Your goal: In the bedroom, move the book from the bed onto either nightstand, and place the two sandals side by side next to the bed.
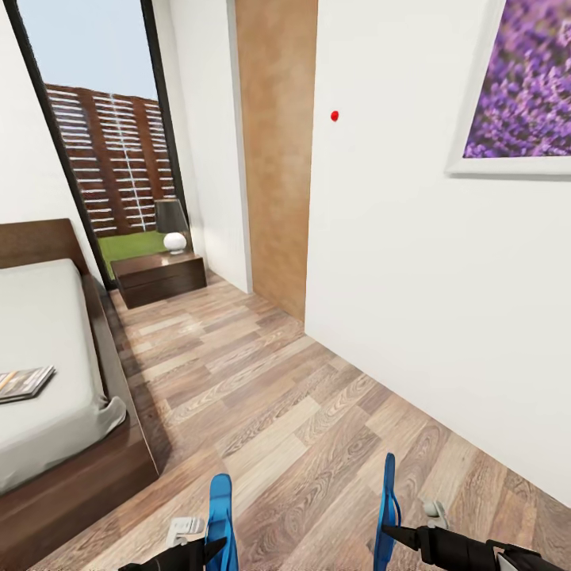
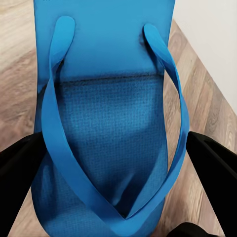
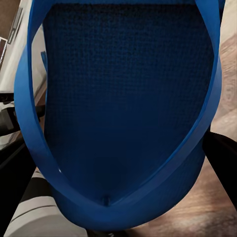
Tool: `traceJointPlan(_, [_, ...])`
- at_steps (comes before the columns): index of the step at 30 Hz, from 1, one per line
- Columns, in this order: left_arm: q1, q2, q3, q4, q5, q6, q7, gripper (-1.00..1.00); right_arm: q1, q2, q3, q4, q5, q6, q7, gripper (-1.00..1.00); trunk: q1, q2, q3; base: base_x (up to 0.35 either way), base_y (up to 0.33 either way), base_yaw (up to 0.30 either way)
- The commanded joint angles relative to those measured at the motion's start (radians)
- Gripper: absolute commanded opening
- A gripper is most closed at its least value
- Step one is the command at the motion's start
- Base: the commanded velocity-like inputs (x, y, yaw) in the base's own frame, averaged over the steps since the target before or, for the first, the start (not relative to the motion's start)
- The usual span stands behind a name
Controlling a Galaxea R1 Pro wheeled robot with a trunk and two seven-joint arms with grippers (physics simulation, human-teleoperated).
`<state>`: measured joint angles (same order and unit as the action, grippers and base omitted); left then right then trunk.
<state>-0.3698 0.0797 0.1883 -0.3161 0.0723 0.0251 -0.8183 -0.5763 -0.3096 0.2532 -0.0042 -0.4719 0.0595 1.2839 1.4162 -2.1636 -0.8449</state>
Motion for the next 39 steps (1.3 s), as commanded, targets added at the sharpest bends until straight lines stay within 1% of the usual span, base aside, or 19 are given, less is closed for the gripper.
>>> traceJointPlan(1, [0.000,0.000,0.002,0.001,0.004,0.003,-0.004,-1.00,0.000,0.000,0.008,0.000,-0.010,0.006,0.003,-1.00,0.000,0.000,-0.003,0.000,0.000,0.000])
traceJointPlan(5, [-0.001,0.000,0.002,0.001,0.004,0.003,-0.004,-1.00,0.000,0.000,0.008,0.000,-0.009,0.006,0.003,-1.00,0.000,0.000,-0.007,0.000,0.000,0.000])
traceJointPlan(16, [-0.001,0.000,0.002,0.001,0.004,0.003,-0.004,-1.00,0.000,0.000,0.008,0.000,-0.010,0.006,0.003,-1.00,0.000,0.000,-0.009,0.000,0.000,0.000])
traceJointPlan(31, [-0.001,0.000,0.002,0.001,0.004,0.003,-0.004,-1.00,0.000,0.000,0.008,0.000,-0.010,0.006,0.003,-1.00,0.000,0.000,-0.030,0.000,0.000,0.000])
traceJointPlan(39, [-0.001,0.000,0.002,0.000,0.004,0.003,-0.004,-1.00,0.000,0.000,0.008,0.000,-0.009,0.006,0.003,-1.00,0.000,0.000,-0.032,0.044,-0.001,0.000])
